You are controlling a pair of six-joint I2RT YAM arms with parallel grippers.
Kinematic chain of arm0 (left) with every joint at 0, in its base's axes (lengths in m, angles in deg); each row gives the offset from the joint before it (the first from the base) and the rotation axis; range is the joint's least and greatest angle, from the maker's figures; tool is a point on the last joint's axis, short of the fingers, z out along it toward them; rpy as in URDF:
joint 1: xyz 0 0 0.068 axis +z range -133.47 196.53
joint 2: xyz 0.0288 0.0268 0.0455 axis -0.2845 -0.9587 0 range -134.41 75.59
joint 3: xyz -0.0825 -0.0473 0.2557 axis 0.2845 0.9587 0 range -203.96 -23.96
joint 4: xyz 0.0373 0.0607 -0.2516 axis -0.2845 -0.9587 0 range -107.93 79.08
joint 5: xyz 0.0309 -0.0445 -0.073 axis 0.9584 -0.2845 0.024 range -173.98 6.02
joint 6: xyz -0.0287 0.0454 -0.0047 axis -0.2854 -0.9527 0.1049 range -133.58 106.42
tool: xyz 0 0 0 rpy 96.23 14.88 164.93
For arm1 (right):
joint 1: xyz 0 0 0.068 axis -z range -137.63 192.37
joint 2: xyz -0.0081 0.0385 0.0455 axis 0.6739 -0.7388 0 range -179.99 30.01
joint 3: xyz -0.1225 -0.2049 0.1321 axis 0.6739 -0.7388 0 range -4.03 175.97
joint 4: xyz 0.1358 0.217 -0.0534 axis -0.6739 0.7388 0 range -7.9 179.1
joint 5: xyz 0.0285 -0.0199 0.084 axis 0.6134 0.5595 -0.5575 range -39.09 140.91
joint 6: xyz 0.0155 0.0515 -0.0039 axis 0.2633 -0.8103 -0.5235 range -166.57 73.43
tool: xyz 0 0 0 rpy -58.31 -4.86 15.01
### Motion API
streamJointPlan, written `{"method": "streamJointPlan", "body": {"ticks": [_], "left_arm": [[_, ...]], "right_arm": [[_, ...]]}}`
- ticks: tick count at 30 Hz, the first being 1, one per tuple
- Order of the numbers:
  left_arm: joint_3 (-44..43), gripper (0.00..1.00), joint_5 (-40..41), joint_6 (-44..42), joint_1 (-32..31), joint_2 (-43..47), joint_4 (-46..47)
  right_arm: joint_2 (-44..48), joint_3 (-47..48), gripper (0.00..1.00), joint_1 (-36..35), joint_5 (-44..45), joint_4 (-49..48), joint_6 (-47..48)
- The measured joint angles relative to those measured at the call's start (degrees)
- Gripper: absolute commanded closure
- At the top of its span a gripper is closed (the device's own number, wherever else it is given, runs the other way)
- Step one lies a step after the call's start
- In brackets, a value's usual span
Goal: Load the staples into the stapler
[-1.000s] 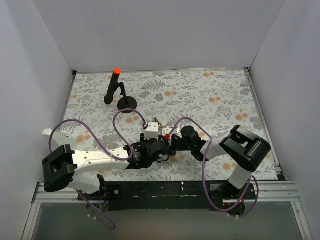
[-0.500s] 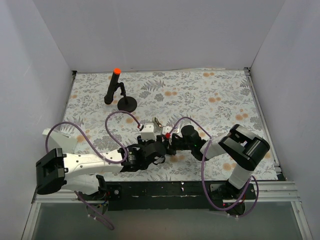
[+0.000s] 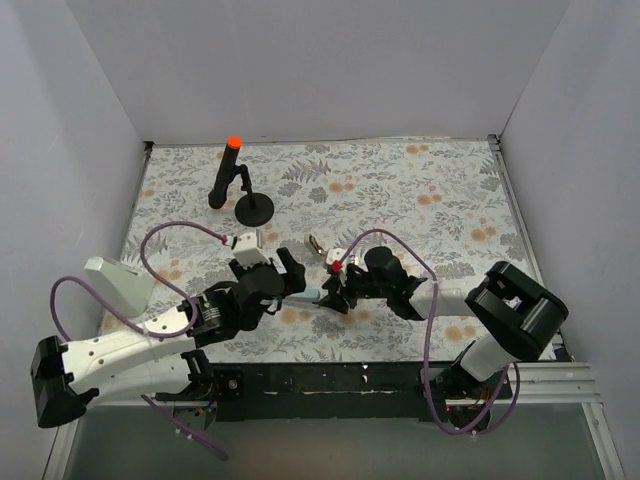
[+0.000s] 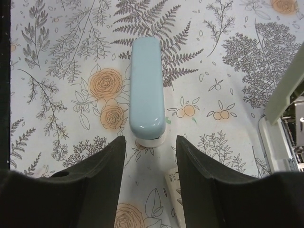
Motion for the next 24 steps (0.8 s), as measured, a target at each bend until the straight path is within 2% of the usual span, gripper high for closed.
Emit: {"method": "streamJointPlan", "body": {"ticks": [3, 9, 16, 24], "left_arm": [[1.09, 0.08, 0.02, -2.51, 5.33, 4.81, -0.74], [3.17, 0.03, 1.03, -10.12, 13.25, 13.81, -1.75], [3.17, 0.02, 2.82, -19.8, 13.99, 16.02, -1.33], [3.72, 0.02, 4.02, -24.52, 13.99, 16.48, -0.46]], "right_arm": [[3.52, 0.55, 0.45, 0.0, 1.27, 4.39, -0.11], [4.81, 7.65, 0.45, 0.0, 5.09, 14.25, -0.39], [1.25, 13.46, 0.45, -0.44, 7.96, 18.18, -1.22], [-3.89, 9.29, 0.46, -0.85, 10.08, 18.51, -2.99]]}}
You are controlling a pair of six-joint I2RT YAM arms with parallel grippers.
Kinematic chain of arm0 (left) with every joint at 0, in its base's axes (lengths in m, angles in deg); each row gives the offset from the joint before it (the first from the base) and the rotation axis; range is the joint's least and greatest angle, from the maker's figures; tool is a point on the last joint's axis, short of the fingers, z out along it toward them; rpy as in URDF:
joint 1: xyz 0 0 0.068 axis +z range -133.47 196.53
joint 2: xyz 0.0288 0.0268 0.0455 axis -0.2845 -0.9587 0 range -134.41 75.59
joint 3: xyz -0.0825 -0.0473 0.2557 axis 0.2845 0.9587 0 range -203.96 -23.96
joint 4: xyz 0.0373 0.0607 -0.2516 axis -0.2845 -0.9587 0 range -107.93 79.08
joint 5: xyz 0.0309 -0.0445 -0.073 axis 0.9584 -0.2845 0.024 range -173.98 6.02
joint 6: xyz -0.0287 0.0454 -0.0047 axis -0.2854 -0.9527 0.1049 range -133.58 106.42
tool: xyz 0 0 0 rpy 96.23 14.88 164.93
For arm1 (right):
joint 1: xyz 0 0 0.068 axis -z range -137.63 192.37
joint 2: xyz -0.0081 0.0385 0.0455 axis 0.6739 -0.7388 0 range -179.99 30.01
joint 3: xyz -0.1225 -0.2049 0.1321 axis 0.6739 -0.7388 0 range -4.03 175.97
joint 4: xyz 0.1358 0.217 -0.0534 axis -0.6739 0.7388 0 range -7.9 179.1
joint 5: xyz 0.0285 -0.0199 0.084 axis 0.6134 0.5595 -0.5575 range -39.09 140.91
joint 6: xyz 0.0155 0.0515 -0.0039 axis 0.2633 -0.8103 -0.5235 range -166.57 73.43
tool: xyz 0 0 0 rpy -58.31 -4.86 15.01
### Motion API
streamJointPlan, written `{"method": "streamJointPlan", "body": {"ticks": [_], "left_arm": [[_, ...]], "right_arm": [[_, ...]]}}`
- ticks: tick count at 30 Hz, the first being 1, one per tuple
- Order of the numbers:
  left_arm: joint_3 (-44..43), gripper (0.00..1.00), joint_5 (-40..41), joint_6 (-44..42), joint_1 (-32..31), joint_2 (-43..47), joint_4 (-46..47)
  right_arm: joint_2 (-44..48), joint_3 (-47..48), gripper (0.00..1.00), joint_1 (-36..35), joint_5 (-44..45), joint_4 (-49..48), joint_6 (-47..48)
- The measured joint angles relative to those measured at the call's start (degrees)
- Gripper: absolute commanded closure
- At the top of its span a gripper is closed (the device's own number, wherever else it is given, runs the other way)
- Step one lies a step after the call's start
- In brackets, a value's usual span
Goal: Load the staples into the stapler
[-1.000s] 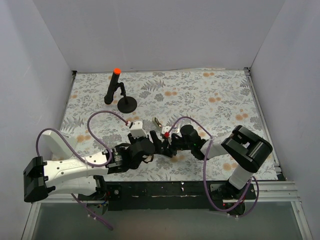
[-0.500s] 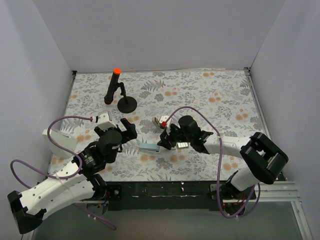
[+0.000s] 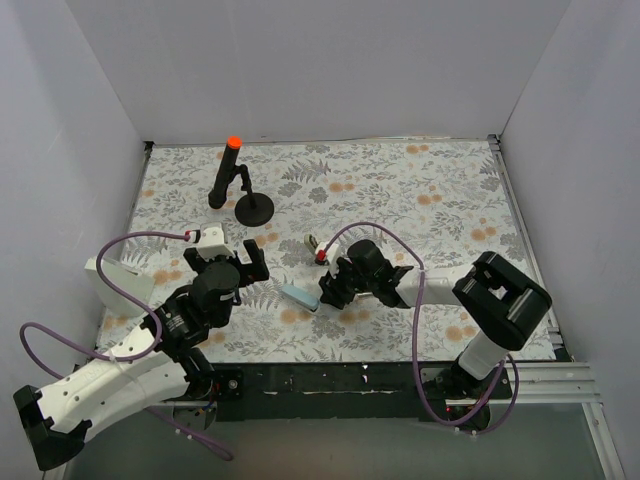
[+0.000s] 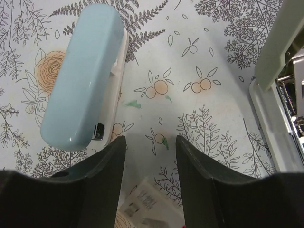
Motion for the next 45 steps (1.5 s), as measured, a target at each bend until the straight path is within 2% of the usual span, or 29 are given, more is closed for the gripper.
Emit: {"method": "streamJointPlan", "body": {"ticks": [7, 12, 20, 27, 31, 38, 45], "left_arm": [[0.09, 0.02, 0.07, -1.01, 0.0, 0.24, 0.48], [0.09, 0.02, 0.33, -0.98, 0.0, 0.35, 0.5], [0.09, 0.02, 0.9, -0.92, 0.0, 3.08, 0.39], [0.09, 0.02, 2.43, 0.04, 0.0, 6.36, -1.4], [0.09, 0.02, 3.08, 0.61, 0.0, 9.01, -1.95], [0.09, 0.02, 3.5, 1.31, 0.0, 10.75, -2.29], [0.09, 0.02, 3.45, 1.62, 0.02, 10.75, -2.51]], "right_arm": [[1.4, -0.74, 0.46, -0.22, 1.92, 0.48, -1.46], [5.11, 4.22, 0.46, -0.26, 5.33, 10.95, -3.56], [8.48, 18.93, 0.46, -2.8, 8.2, 27.98, -8.61], [0.87, 32.37, 0.45, -8.46, 11.17, 45.57, -10.27], [-4.28, 37.55, 0.45, -10.69, 13.05, 51.65, -10.34], [-10.32, 41.86, 0.48, -12.09, 15.5, 57.9, -10.51], [-12.66, 43.67, 0.52, -12.66, 15.82, 59.74, -10.51]]}}
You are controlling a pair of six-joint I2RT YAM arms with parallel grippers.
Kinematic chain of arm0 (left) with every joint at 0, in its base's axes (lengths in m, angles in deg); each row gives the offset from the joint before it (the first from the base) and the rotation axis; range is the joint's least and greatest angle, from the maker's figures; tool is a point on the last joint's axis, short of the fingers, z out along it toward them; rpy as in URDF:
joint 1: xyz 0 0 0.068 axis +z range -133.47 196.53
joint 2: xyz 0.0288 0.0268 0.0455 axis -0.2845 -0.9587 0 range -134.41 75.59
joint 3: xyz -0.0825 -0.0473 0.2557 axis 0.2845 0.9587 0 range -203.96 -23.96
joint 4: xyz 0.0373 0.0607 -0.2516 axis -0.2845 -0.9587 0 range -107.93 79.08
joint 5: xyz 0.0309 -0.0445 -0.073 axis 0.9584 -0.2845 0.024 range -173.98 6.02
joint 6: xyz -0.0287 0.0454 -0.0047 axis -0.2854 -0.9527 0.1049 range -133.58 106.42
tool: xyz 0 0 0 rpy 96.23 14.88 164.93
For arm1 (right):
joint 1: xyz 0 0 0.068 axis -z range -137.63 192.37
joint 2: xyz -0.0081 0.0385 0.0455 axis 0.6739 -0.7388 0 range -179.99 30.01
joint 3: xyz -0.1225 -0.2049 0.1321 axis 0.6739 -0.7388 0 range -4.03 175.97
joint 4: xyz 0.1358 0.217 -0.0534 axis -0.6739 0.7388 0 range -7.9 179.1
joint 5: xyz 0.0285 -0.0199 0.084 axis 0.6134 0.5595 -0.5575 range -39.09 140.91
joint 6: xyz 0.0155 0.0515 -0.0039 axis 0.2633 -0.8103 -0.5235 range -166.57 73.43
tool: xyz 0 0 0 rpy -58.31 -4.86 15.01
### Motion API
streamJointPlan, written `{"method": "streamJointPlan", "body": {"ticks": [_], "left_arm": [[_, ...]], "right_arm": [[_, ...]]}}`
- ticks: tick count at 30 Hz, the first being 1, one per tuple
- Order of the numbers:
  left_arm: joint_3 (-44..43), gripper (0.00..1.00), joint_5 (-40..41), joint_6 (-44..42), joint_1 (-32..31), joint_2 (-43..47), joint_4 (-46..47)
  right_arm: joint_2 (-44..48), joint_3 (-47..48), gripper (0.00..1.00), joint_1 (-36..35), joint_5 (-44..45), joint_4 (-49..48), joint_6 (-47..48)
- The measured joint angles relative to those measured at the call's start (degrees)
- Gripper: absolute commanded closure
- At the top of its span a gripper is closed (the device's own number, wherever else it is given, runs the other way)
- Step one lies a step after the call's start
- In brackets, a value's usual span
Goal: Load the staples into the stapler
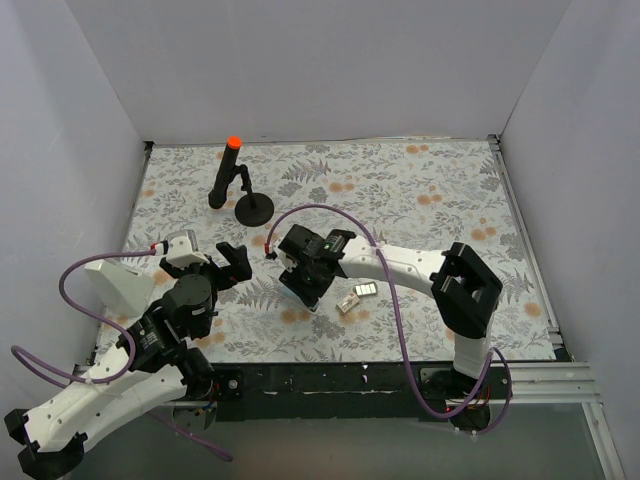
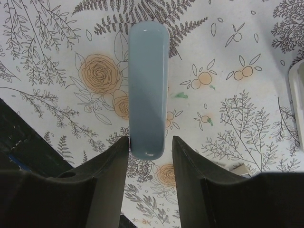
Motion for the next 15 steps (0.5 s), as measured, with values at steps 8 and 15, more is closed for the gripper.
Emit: {"method": "streamJointPlan", "body": {"ticks": [8, 15], "left_arm": [[0.0, 0.02, -0.02, 0.0, 0.0, 0.0, 0.0], [0.0, 0.02, -0.04, 0.0, 0.0, 0.0, 0.0]], "right_arm": [[-0.9, 1.2, 0.6, -0.74, 0.28, 1.01, 0.0], [-1.11, 1.4, 0.69, -1.03, 0.81, 1.22, -0.13]]}}
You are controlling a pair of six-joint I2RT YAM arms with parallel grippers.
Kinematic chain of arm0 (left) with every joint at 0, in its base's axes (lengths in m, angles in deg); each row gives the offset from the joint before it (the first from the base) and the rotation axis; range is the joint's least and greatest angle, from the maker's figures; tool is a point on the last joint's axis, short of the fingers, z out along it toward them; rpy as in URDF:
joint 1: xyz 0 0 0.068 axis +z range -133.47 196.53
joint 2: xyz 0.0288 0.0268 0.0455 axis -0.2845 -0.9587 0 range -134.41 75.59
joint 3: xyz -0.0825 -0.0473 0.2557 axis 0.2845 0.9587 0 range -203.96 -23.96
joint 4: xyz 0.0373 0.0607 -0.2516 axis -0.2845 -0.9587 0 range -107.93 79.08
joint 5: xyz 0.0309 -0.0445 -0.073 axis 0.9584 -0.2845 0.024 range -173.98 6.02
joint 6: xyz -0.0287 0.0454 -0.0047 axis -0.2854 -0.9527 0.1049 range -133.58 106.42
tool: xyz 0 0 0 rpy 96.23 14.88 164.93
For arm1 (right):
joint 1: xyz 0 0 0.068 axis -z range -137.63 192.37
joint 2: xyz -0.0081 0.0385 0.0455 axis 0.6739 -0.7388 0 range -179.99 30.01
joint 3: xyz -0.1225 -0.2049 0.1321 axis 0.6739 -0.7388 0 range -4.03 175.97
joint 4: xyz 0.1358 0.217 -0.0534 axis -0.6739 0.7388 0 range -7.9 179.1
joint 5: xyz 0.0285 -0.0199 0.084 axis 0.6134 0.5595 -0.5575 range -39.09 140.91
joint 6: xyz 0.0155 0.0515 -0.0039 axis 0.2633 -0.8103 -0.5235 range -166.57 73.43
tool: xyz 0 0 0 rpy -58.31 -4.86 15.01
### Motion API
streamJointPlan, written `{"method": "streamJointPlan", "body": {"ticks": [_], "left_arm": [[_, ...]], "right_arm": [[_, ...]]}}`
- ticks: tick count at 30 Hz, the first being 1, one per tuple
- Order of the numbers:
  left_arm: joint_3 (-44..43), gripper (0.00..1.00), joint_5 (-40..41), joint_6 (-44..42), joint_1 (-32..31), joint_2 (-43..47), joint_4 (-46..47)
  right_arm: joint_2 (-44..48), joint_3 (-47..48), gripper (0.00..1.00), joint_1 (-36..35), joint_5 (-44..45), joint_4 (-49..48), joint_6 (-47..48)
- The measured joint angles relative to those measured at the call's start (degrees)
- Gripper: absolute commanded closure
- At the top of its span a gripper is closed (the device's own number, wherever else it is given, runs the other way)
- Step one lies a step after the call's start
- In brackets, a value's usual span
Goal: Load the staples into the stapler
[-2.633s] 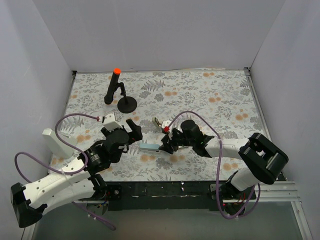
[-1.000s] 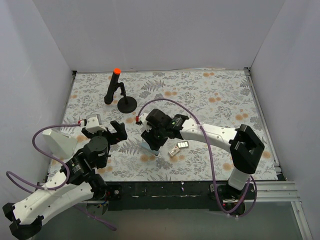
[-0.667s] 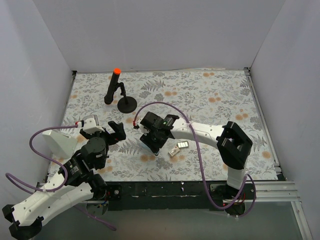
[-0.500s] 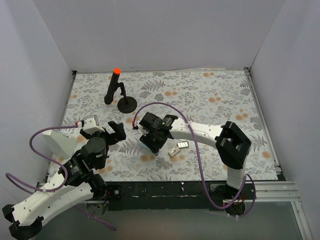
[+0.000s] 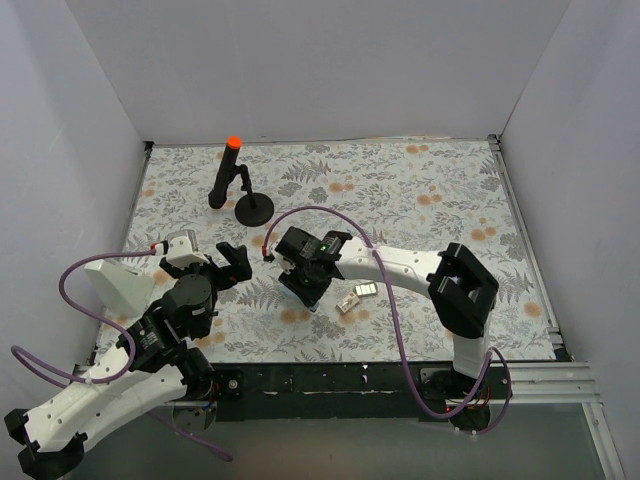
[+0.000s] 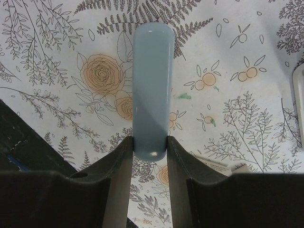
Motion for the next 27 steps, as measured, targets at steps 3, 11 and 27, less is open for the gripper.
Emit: {"method": "streamJointPlan", "body": {"ticks": [3, 11, 27], "left_arm": [[0.07, 0.02, 0.0, 0.0, 0.0, 0.0, -0.02], [0.24, 0.02, 0.0, 0.0, 0.0, -0.02, -0.02], [0.26, 0.02, 0.0, 0.02, 0.09, -0.28, -0.04]], "right_arm": [[-0.02, -0.13, 0.72, -0.09, 0.42, -0.09, -0.07], [0.76, -4.76, 0.73, -0.57, 1.6, -4.92, -0.81], [4.42, -3.96, 0.47, -0.79, 3.08, -5.66, -1.36]]}}
